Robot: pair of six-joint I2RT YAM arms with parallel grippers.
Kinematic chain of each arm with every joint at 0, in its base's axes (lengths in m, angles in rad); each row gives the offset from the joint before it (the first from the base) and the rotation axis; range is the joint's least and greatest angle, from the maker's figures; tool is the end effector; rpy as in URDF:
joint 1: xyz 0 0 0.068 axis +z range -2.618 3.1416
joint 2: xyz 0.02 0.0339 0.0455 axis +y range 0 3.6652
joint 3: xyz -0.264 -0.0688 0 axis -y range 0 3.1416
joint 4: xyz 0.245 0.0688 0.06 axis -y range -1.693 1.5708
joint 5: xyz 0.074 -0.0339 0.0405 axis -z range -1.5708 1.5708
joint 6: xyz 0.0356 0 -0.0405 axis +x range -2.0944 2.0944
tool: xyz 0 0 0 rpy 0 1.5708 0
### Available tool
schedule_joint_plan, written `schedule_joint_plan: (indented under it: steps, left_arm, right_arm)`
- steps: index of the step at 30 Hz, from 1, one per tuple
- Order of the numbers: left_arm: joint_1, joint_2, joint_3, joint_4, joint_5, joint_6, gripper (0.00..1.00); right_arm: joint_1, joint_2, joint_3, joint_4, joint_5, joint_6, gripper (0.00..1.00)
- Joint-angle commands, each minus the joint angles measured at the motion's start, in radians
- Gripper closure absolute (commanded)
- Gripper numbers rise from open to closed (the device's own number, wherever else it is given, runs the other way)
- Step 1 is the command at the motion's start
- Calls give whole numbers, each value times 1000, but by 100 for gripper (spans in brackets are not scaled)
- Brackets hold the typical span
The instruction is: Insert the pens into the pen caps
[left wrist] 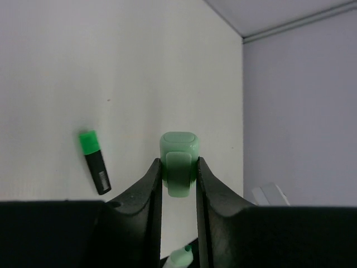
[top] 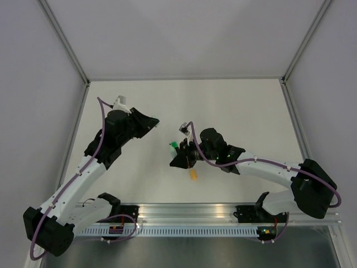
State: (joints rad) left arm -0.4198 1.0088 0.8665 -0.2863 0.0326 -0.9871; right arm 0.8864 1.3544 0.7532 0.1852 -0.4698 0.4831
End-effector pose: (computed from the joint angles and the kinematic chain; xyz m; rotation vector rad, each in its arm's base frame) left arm 0.2096 -0.0948 0.3160 -0.5733 2.0461 -0.9095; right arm 0.1747 0.2395 0.2395 -0.7683 2.0642 1.3001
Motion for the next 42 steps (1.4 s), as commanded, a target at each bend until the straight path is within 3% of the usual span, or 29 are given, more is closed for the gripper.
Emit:
schedule_joint_plan:
  steps: [1, 8, 15, 29, 42]
  left_arm:
    - [-30, -87, 29, 107, 55, 151, 98]
    - [-33, -170, -78, 232, 170, 183, 98]
    - [-51, -171, -121, 252, 179, 176, 98]
    - [-194, -125, -129, 204, 20, 139, 98]
    - [-258, -73, -133, 219, -26, 140, 98]
  right_arm:
    - [0, -20, 20, 95, 6, -18, 100]
    - [20, -28, 12, 114, 28, -6, 100]
    - [20, -24, 9, 103, 83, -14, 100]
    - [22, -5, 15, 79, 149, -26, 100]
    - [22, 0, 20, 68, 168, -26, 100]
